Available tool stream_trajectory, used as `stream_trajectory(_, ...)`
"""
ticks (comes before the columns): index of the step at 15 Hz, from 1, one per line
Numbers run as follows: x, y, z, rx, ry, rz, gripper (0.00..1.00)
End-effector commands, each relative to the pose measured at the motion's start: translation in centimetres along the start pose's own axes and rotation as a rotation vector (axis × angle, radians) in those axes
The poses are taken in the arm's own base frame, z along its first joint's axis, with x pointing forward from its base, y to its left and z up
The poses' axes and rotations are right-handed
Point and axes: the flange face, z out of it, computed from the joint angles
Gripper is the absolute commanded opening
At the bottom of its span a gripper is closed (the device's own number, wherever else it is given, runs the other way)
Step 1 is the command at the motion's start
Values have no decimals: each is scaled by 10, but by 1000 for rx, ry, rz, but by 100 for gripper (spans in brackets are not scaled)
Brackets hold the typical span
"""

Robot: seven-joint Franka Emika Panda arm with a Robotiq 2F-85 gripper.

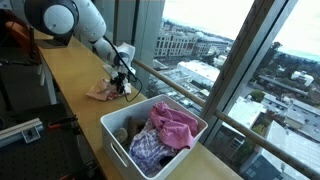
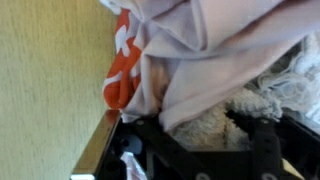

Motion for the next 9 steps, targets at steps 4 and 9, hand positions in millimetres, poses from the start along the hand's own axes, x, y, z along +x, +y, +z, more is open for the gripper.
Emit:
stream_trajectory(4,-10,40,-73,-32,33,57,5)
stream_trajectory(9,-22,96,-173,-93,158,121,6)
